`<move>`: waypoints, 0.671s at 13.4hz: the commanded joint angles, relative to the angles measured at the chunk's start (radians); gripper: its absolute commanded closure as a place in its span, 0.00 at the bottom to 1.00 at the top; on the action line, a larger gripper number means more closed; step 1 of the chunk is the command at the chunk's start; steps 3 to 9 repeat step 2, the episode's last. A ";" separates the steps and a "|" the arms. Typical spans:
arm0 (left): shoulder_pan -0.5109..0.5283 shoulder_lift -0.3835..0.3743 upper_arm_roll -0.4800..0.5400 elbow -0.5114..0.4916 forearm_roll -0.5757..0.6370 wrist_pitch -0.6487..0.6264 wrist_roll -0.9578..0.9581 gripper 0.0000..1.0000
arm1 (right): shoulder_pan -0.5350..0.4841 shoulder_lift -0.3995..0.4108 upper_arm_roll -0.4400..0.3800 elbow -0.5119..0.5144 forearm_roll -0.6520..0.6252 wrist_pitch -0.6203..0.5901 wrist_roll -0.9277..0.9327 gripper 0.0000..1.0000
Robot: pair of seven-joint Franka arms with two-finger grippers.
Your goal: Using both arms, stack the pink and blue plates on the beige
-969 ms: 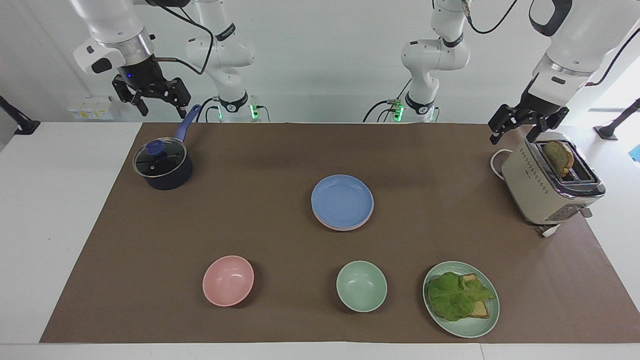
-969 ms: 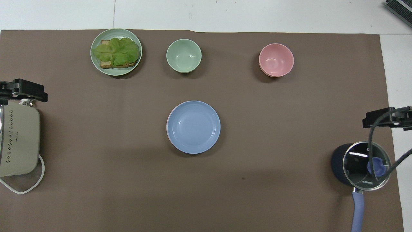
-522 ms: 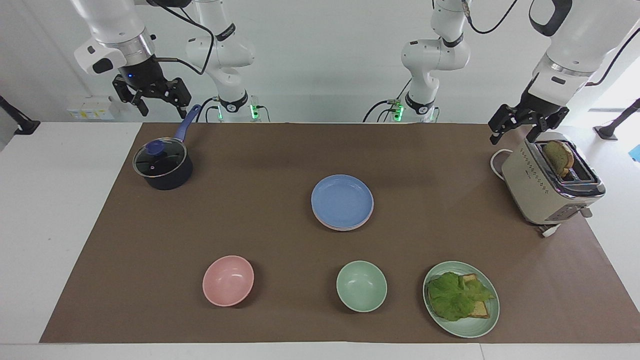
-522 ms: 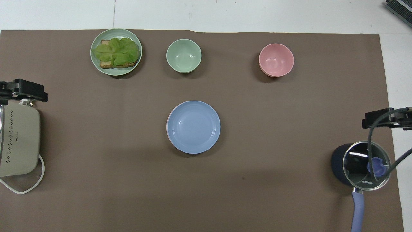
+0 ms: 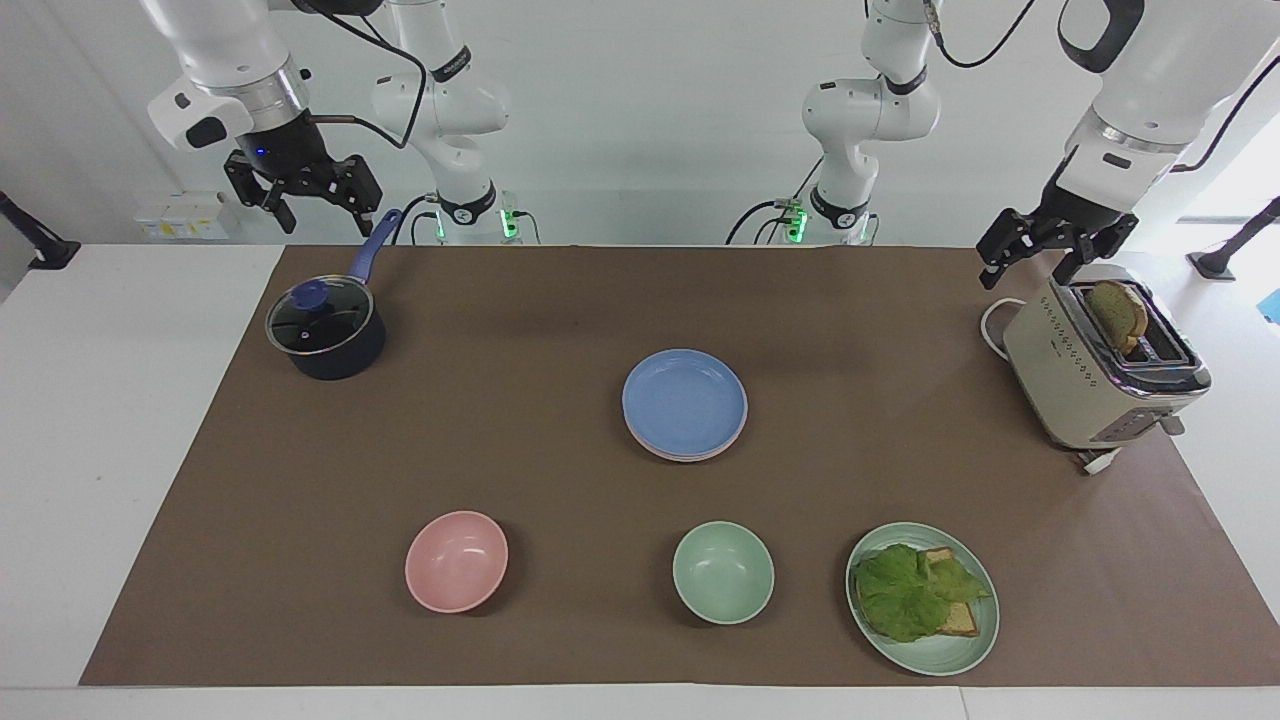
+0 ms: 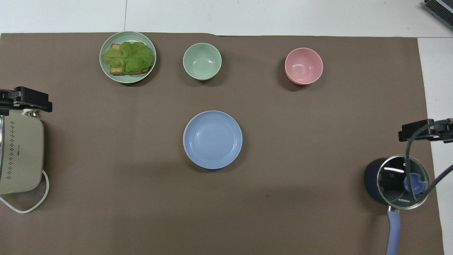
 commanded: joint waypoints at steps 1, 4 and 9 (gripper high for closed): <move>0.009 -0.011 -0.006 -0.008 0.015 -0.010 0.007 0.00 | -0.013 -0.020 0.006 -0.025 0.001 0.016 -0.035 0.00; 0.009 -0.011 -0.006 -0.008 0.015 -0.009 0.007 0.00 | -0.013 -0.020 0.006 -0.025 0.001 0.016 -0.039 0.00; 0.009 -0.011 -0.006 -0.008 0.015 -0.009 0.007 0.00 | -0.013 -0.020 0.006 -0.025 0.001 0.016 -0.039 0.00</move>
